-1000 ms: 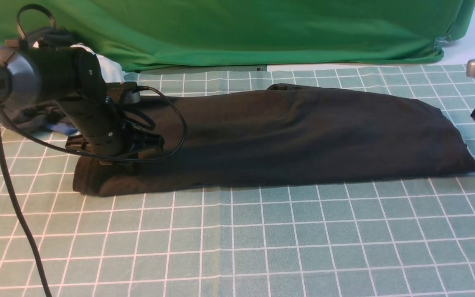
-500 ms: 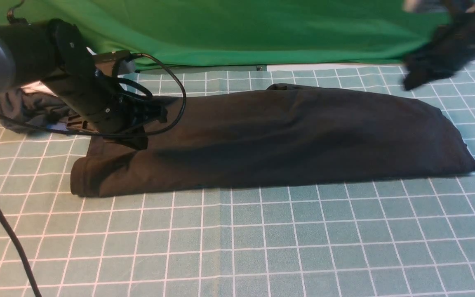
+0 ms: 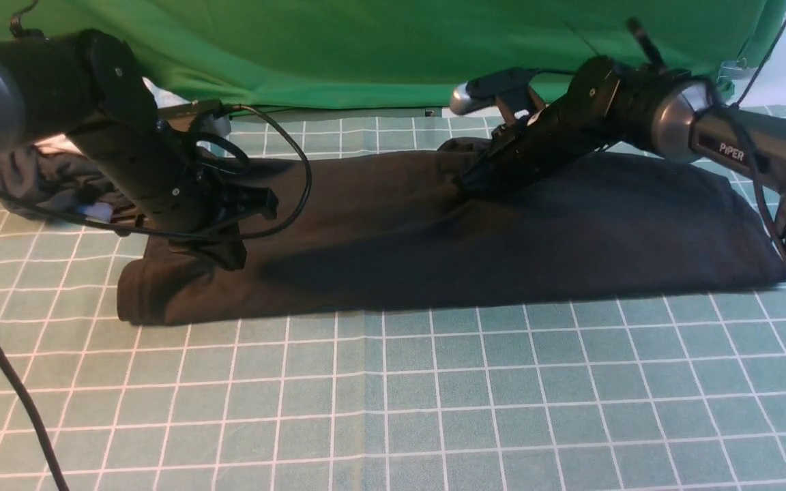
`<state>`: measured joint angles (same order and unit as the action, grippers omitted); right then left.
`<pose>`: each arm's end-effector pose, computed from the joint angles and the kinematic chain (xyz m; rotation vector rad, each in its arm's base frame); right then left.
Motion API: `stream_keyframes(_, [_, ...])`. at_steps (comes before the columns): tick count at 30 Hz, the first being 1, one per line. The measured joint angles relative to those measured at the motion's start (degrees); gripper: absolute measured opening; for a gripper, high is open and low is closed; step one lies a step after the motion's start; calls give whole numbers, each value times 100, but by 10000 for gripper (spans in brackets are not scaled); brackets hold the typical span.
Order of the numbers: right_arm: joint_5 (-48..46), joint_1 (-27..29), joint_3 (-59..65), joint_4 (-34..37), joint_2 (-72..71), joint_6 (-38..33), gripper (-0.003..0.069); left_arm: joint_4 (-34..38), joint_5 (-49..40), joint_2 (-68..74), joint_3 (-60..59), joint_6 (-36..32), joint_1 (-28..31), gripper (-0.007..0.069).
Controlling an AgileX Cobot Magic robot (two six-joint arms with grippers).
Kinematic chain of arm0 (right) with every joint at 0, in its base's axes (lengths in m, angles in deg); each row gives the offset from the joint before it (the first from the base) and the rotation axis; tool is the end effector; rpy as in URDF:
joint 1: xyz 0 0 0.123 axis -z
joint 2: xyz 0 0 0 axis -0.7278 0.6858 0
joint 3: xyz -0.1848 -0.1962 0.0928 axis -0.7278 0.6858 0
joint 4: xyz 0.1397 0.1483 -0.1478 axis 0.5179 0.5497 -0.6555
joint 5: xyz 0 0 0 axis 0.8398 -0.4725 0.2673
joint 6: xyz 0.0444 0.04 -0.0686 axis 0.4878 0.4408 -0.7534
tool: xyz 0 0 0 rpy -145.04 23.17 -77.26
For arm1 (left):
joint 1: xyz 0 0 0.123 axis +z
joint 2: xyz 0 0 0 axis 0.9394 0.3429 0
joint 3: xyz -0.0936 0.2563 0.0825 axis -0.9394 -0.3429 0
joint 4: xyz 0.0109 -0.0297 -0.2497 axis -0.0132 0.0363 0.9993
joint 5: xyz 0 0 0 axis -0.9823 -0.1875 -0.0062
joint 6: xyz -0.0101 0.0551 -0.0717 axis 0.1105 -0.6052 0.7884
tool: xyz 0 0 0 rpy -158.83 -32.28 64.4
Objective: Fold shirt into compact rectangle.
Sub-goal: 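Pull the folded dark garment lengthwise by its ends to straighten it flat on the table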
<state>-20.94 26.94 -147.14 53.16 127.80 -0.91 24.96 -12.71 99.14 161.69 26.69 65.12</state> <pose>0.4994 0.2049 0.1427 -0.5629 2.3411 0.4711 0.3778 -0.0516 0.2057 0.0066 2.9175 -0.3483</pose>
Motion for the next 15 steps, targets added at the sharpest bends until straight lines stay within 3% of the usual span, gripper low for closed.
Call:
stream_keyframes(6, [392, 126, -266, -54, 139, 84, 15, 153, -110, -12, 0, -16, 0, 11])
stream_keyframes(8, [-79, 220, -495, -116, 139, 108, 22, 201, -110, -57, 0, -75, 0, 13])
stream_keyframes(15, [-3300, 670, -1586, -888, -327, 411, 7, 208, -82, -572, 0, -254, 0, 13])
